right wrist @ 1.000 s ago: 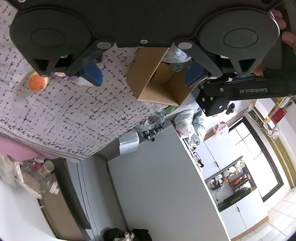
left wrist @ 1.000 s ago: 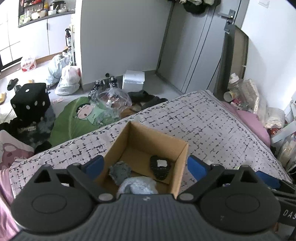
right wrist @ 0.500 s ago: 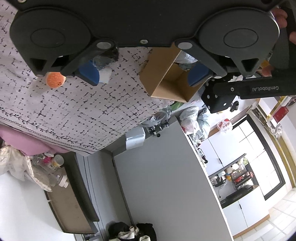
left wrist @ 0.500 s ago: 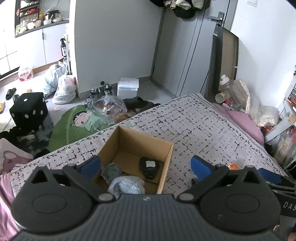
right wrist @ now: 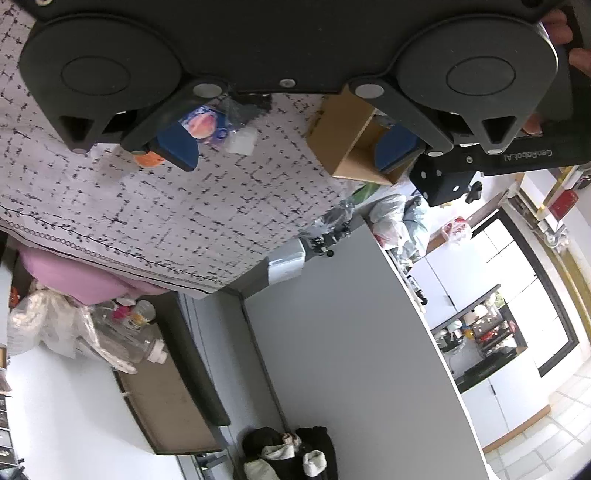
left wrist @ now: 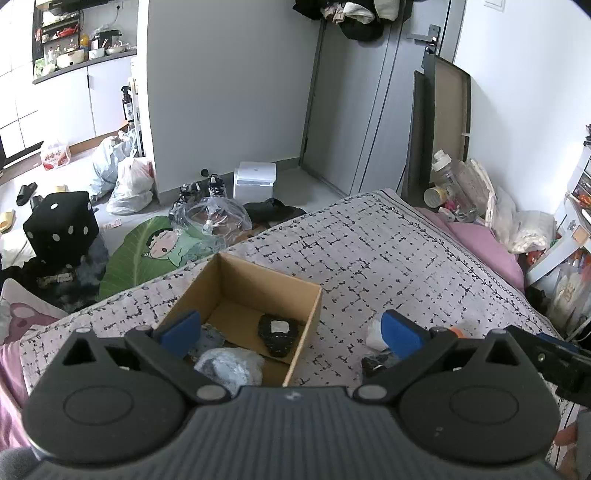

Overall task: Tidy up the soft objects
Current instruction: 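Move both tools back from the box toward the remaining items on the bed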

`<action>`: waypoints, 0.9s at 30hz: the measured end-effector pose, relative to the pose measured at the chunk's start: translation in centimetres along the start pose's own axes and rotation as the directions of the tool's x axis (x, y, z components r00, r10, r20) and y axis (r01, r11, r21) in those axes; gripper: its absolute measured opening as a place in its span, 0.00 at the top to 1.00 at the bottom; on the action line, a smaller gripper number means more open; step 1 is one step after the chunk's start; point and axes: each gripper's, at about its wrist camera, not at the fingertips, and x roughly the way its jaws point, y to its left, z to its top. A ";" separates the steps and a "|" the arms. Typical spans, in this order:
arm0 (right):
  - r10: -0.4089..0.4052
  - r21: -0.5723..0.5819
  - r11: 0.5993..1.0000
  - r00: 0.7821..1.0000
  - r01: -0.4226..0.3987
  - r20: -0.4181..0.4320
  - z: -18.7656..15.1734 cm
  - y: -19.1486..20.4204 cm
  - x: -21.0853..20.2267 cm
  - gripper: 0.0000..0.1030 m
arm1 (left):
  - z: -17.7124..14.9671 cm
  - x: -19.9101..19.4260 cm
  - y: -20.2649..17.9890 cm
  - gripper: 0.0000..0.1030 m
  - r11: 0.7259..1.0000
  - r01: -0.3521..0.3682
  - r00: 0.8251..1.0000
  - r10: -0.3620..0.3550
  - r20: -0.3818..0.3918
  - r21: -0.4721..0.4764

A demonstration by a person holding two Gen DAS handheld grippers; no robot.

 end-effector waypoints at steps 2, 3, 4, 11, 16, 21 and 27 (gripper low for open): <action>0.002 0.012 1.000 1.000 -0.002 -0.002 0.1 -0.5 0.0 0.00 | -0.1 0.1 -0.6 0.00 1.000 -0.006 1.000 0.006 -0.002 0.008; 0.001 0.014 1.000 1.000 -0.001 -0.003 0.1 -0.7 0.0 0.00 | -0.3 0.0 -0.9 0.00 1.000 -0.012 1.000 0.012 -0.001 0.015; -0.002 0.015 1.000 1.000 0.002 -0.004 0.1 -0.9 0.0 0.00 | -0.4 0.1 -1.2 0.00 1.000 -0.012 1.000 0.012 0.000 0.020; -0.042 0.042 0.998 0.999 0.042 0.016 0.6 -3.0 -0.7 0.00 | -1.0 0.9 -3.3 0.00 0.999 -0.003 1.000 0.004 -0.027 0.039; -0.063 0.060 0.996 0.998 0.062 0.012 0.6 -4.6 -1.0 0.00 | -1.6 1.9 -5.0 0.00 0.999 0.005 0.998 -0.002 -0.062 0.052; -0.069 0.105 0.992 0.998 0.068 0.002 0.7 -6.4 -1.0 0.00 | -2.1 2.8 -6.2 0.00 0.998 0.024 0.997 -0.019 -0.081 0.060; -0.087 0.133 0.987 0.996 0.090 -0.026 0.5 -8.1 -0.4 0.00 | -2.4 4.2 -7.4 0.00 0.996 0.069 0.992 -0.063 -0.110 0.054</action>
